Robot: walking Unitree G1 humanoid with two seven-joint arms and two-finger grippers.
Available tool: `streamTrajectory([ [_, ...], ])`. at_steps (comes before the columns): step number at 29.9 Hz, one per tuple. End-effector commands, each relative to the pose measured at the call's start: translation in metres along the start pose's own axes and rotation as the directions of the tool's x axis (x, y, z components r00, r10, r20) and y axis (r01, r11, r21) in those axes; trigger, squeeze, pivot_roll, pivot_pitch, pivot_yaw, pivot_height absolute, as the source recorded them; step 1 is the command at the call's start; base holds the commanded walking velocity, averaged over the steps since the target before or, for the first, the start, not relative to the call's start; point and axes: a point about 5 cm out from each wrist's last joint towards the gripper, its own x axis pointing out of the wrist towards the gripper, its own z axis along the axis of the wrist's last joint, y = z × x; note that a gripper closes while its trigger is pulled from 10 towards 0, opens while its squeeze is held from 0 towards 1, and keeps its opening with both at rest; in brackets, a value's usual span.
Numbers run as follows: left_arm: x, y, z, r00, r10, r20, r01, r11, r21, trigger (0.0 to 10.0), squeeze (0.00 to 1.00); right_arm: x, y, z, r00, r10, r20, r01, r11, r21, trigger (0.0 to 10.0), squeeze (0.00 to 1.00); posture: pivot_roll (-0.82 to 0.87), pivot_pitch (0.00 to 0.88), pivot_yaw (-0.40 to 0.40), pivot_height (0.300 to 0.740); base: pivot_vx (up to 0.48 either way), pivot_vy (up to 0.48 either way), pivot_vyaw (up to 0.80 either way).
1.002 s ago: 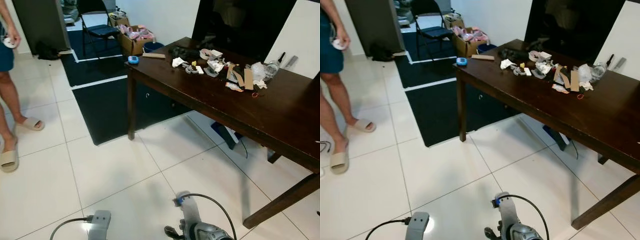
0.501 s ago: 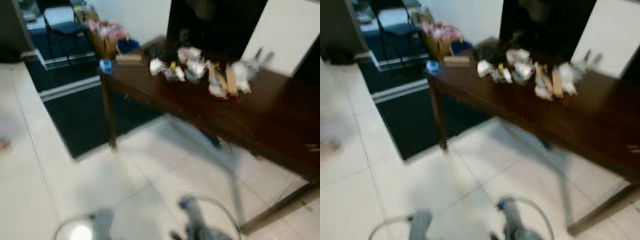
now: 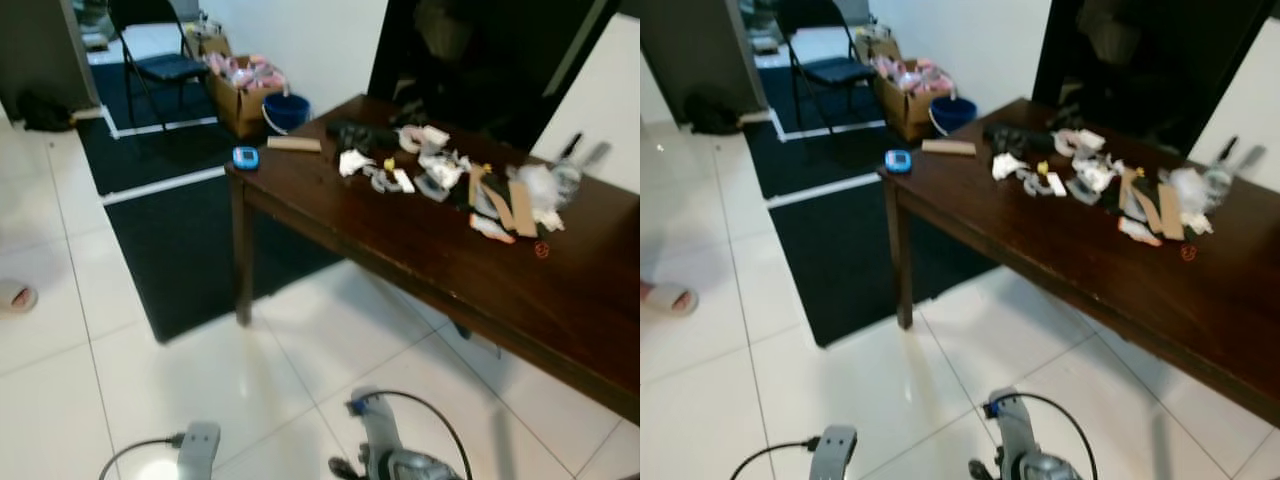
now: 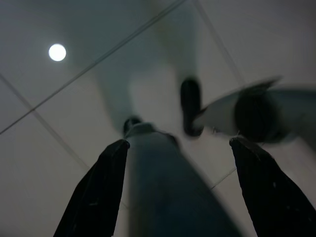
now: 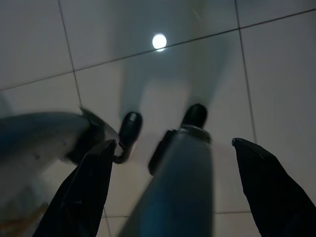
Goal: Picking trash to rubbish bin
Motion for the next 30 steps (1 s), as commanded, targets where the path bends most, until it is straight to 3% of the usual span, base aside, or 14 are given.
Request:
streamTrajectory([
  [1, -0.001, -0.002, -0.010, 0.999, -0.007, -0.033, 0.007, 1.000, -0.005, 10.0, 0.00, 0.000, 0.000, 0.001, 1.000, -0.006, 0.002, 0.006, 1.000, 0.005, 10.0, 0.00, 0.11, 0.063, -0.074, 0.740, 0.420, 0.000, 0.00],
  [9, -0.001, -0.001, -0.009, 1.000, -0.006, -0.030, 0.005, 1.000, -0.007, 10.0, 0.00, 0.000, -0.002, 0.001, 1.000, -0.021, 0.000, 0.021, 1.000, 0.021, 10.0, 0.00, 0.11, 0.068, -0.072, 0.740, 0.420, 0.000, 0.00],
  [14, -0.002, 0.001, -0.009, 1.000, -0.002, -0.029, 0.002, 1.000, -0.009, 10.0, 0.00, -0.003, -0.011, -0.001, 0.997, -0.074, 0.009, 0.072, 0.990, 0.121, 10.0, 0.00, 0.11, 0.074, -0.065, 0.740, 0.421, 0.000, -0.80],
  [19, -0.002, 0.001, -0.009, 1.000, 0.001, -0.029, -0.001, 1.000, -0.008, 10.0, 0.00, -0.008, -0.022, -0.010, 0.992, -0.124, -0.008, 0.124, 0.980, 0.154, 10.0, 0.00, 0.11, 0.081, -0.057, 0.740, 0.419, 0.000, -0.80],
  [23, -0.002, 0.003, -0.009, 0.999, 0.017, -0.029, -0.018, 1.000, -0.019, 10.0, 0.00, -0.014, -0.036, -0.025, 0.977, -0.199, -0.072, 0.207, 0.968, 0.143, 10.0, 0.00, 0.10, 0.081, -0.052, 0.740, 0.094, 0.000, -0.80],
  [28, -0.003, 0.006, -0.009, 0.999, 0.033, -0.021, -0.034, 0.999, -0.040, 10.0, 0.00, -0.031, -0.061, -0.057, 0.922, -0.321, -0.217, 0.351, 0.929, 0.114, 10.0, 0.00, 0.10, 0.081, -0.051, 0.740, 0.000, 0.000, -0.80],
  [30, -0.003, 0.006, -0.009, 0.999, 0.034, -0.020, -0.035, 0.999, -0.041, 10.0, 0.00, -0.033, -0.063, -0.062, 0.915, -0.327, -0.236, 0.358, 0.928, 0.106, 10.0, 0.00, 0.10, 0.082, -0.052, 0.740, 0.000, 0.000, -0.80],
])
